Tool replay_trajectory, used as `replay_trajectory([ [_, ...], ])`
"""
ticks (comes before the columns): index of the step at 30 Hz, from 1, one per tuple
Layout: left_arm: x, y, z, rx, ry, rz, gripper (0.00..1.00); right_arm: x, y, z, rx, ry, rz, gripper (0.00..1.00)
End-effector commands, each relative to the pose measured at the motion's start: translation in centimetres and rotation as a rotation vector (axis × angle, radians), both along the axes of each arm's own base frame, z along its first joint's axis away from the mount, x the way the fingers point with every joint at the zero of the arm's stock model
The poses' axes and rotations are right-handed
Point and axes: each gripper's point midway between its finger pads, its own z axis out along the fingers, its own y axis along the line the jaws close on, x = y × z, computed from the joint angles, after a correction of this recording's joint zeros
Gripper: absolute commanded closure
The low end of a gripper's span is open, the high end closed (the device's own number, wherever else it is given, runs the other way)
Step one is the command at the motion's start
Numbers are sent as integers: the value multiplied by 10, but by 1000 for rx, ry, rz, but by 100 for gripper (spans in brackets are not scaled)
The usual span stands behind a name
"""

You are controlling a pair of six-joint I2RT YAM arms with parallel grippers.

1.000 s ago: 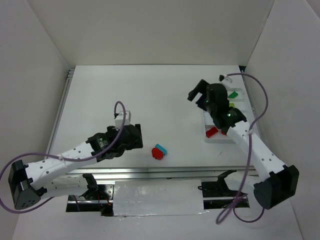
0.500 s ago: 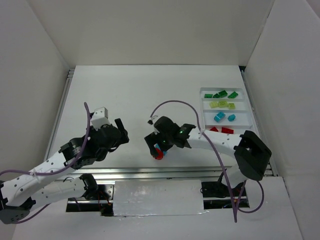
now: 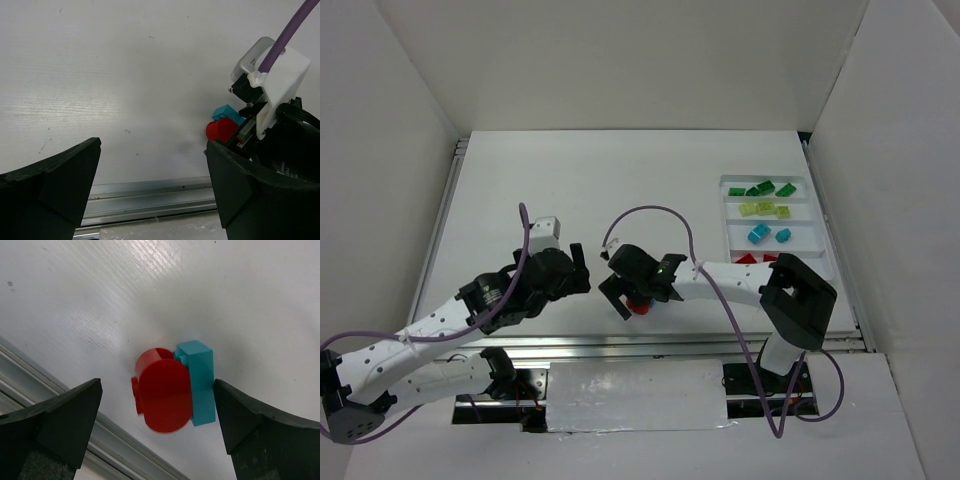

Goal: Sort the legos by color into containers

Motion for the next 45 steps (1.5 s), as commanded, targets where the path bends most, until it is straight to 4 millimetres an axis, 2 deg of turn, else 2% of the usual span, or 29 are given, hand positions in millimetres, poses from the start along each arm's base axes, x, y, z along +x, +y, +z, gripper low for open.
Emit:
replay_trajectory([
  [1, 5, -9, 4, -24, -24, -36, 0, 8, 7, 28, 70, -94, -2, 0],
  [4, 6, -13, 3, -30, -22, -46, 1, 11, 3, 34, 81, -125, -31, 0],
  [5, 7, -14, 3, -27, -20, -54, 1, 11, -3, 24, 42, -116, -35, 0],
  [11, 8, -17, 4, -24, -19, -66, 0, 7, -2, 17, 42, -93, -22, 0],
  [15, 8, -18, 4, -23, -19, -77, 1, 5, -6, 6, 29, -40, -13, 0],
  [19, 7, -18, 2, -27, -16, -76, 1, -10, -1, -8, 31, 44, 41, 0],
  [26, 7, -14, -5, -25, 0, -54, 1, -3, -12, -28, -11, 59, -35, 2],
  [28, 7, -13, -7, -25, 3, -44, 0, -2, -13, -27, -12, 49, -46, 7],
  [29, 7, -12, -7, -34, 5, -32, 1, 0, -12, -24, -6, 38, -51, 14],
  [30, 8, -10, -7, -33, 3, -18, 0, 3, -14, -23, -9, 25, -65, 37],
  [32, 8, -6, -10, -46, 15, 19, 1, 4, -12, -19, 4, 20, -64, 54],
  [33, 9, -4, -9, -49, 12, 37, 1, 5, -12, -16, 10, 12, -66, 94],
  [34, 9, -2, -10, -53, 18, 49, 1, 7, -12, -14, 15, 4, -83, 100],
  [37, 9, -3, -7, -102, 31, 72, 0, 11, -12, 4, 55, -45, -90, 100],
  [39, 11, -8, 4, -167, 31, 76, 1, 10, -10, 34, 156, -97, -71, 100],
  [40, 8, -16, 10, -221, 45, 41, 0, 2, -5, 45, 210, -93, -15, 100],
  [41, 11, -26, 20, -278, 32, 14, 1, -3, -3, 72, 319, -139, 19, 100],
  [43, 4, -45, 36, -400, 55, -72, 1, -12, -1, 99, 433, -172, 61, 100],
  [44, 5, -56, 49, -473, 38, -99, 0, -17, -1, 123, 517, -207, 80, 100],
  [45, 4, -62, 54, -513, 43, -118, 1, -19, -1, 132, 548, -217, 88, 100],
])
